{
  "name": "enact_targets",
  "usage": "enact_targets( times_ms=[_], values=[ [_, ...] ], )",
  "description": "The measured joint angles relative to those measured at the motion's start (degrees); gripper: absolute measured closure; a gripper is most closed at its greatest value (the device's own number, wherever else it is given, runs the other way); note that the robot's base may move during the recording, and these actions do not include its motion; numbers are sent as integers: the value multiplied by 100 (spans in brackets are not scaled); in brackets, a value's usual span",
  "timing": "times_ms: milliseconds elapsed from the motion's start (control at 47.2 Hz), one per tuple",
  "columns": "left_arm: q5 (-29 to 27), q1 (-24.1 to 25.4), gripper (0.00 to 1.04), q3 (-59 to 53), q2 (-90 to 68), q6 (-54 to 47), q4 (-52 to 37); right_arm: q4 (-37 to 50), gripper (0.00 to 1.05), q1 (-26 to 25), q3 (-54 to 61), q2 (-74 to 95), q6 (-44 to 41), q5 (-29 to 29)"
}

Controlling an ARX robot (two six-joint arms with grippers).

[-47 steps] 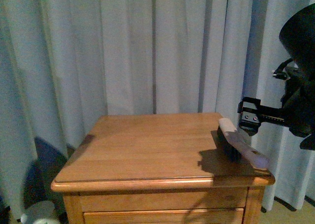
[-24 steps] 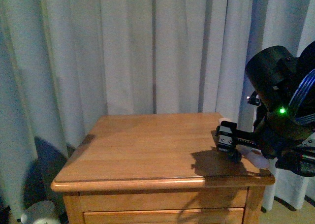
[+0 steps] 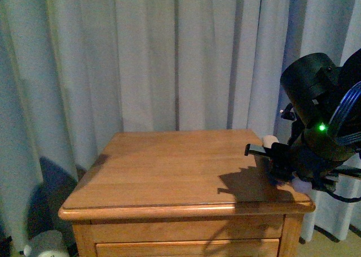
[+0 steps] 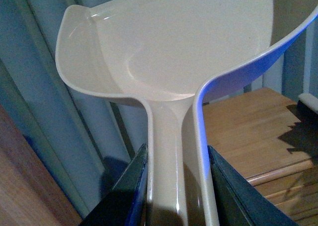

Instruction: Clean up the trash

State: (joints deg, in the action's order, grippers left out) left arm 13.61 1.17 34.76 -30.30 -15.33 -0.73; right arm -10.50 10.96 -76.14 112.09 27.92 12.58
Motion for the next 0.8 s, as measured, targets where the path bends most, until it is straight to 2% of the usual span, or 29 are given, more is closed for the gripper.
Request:
enact_targets(
  times_ms=[233,508,678,805],
  values=[
    [0,0,76,0,0,0,0,114,83,-42,90,-205,-203,4],
    [0,0,76,0,0,0,0,962,83,-39,522,-1449,-1073,378],
    [0,0,76,0,0,0,0,1517,83,61,1285,-2885,-1644,629],
    [0,0,76,0,0,0,0,1838,83,321,2170,-4109,-2118,1069]
  ],
)
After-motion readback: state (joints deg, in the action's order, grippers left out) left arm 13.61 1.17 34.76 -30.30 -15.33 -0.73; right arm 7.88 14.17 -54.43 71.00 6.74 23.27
